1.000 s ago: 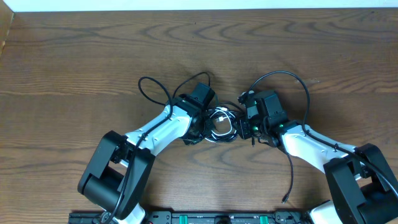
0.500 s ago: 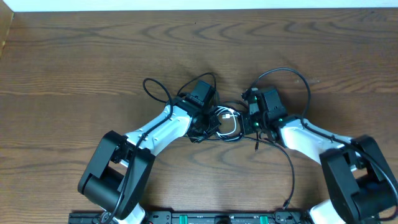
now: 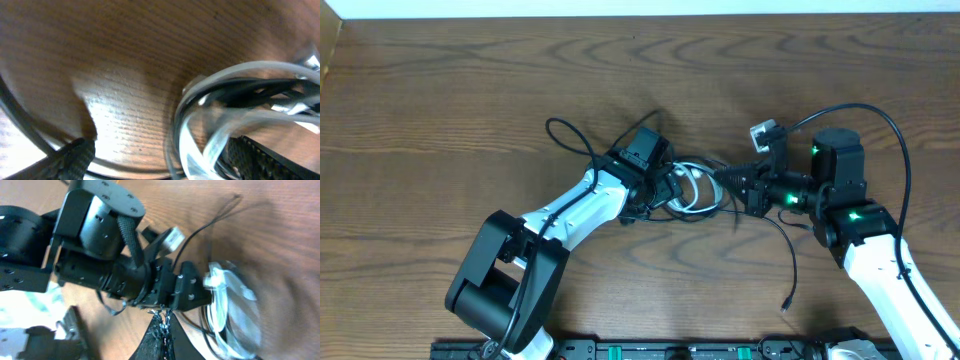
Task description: Untangle cables
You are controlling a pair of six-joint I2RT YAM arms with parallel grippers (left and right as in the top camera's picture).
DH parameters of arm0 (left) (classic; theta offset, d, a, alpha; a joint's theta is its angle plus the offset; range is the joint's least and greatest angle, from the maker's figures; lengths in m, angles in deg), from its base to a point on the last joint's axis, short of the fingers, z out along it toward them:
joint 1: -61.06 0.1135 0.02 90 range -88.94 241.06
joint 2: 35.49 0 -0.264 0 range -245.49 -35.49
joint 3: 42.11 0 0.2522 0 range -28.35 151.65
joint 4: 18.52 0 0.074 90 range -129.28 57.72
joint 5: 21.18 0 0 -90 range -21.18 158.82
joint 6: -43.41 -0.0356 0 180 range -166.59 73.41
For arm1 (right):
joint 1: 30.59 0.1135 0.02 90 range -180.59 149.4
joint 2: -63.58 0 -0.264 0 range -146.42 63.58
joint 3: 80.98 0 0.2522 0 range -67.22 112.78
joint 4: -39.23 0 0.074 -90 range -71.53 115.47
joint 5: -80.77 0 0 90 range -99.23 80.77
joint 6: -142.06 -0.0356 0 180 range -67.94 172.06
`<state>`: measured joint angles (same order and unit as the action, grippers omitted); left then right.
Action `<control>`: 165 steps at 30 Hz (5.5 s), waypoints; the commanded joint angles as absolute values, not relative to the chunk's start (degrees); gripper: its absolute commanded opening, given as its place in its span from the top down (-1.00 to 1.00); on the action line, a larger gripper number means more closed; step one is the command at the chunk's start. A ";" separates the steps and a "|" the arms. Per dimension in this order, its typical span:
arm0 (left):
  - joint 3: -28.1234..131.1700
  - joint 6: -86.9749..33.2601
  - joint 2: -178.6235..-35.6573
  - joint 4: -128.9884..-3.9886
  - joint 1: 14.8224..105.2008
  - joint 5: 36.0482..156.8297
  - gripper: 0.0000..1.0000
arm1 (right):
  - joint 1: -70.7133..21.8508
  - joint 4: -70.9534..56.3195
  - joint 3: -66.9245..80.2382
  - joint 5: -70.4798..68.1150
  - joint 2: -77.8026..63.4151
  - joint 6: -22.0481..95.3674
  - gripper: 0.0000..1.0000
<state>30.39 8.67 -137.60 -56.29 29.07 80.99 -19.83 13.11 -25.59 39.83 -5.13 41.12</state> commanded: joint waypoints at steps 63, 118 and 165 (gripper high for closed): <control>31.00 -33.51 -131.11 -39.35 6.91 62.08 -0.48 | -42.82 -14.04 -25.44 0.18 -6.07 28.55 0.01; 31.11 -46.08 -124.81 -42.57 25.79 118.45 0.85 | -35.68 -2.83 -29.96 46.04 -6.09 21.08 0.22; 31.11 -22.26 -125.82 -42.28 42.21 92.15 0.85 | -27.70 -13.03 -29.99 -9.76 -6.53 19.50 0.98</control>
